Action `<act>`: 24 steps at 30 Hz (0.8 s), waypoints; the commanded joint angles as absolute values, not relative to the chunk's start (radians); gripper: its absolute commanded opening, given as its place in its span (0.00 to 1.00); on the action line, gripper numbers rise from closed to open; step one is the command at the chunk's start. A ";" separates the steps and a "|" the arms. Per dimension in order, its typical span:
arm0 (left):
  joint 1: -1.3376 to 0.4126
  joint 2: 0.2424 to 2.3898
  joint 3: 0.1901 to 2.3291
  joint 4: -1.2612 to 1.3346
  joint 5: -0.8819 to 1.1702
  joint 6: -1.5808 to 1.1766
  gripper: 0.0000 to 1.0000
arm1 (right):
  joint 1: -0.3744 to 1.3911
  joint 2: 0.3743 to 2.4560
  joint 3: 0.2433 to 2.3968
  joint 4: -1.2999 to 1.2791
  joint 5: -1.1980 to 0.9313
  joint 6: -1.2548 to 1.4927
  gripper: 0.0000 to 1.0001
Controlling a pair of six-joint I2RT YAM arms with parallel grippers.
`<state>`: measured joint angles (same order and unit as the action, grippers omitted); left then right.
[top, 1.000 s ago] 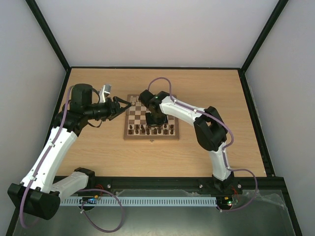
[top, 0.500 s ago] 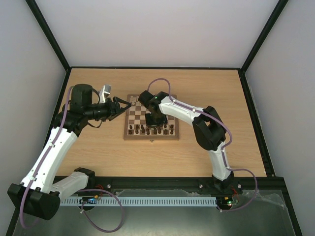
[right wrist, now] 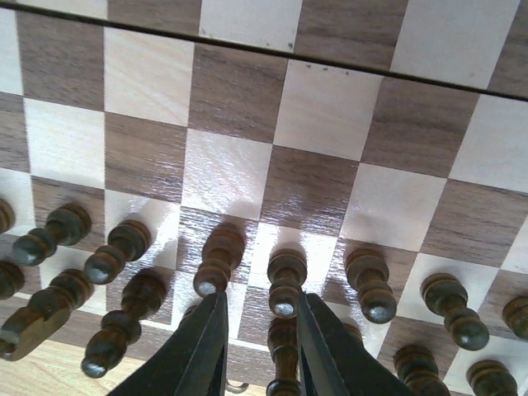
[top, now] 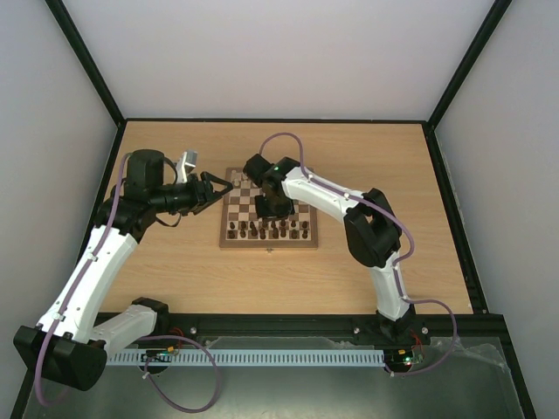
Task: Set up the chess pieces on the board
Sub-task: Place the chess piece on the chessboard, then reset both arms
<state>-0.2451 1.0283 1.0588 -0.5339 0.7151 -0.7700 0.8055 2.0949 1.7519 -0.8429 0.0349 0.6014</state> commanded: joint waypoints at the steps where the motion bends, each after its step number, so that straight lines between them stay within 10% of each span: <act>1: -0.238 1.019 1.055 -0.520 0.717 -0.773 0.60 | 0.813 2.057 1.814 -0.941 0.066 0.596 0.24; 8: -0.239 1.053 1.089 -0.518 0.667 -0.739 0.67 | 0.805 1.930 1.941 -1.047 0.114 0.614 0.40; 10: -0.238 1.080 1.112 -0.514 0.649 -0.724 0.93 | 0.791 1.876 1.931 -1.053 0.115 0.623 0.55; 13: -0.239 1.121 1.144 -0.504 0.611 -0.691 0.99 | 0.767 1.785 1.878 -1.035 0.121 0.628 0.97; 24: -0.238 1.192 1.124 -0.417 0.247 -0.558 0.99 | 0.614 1.438 1.415 -0.717 0.251 0.568 0.99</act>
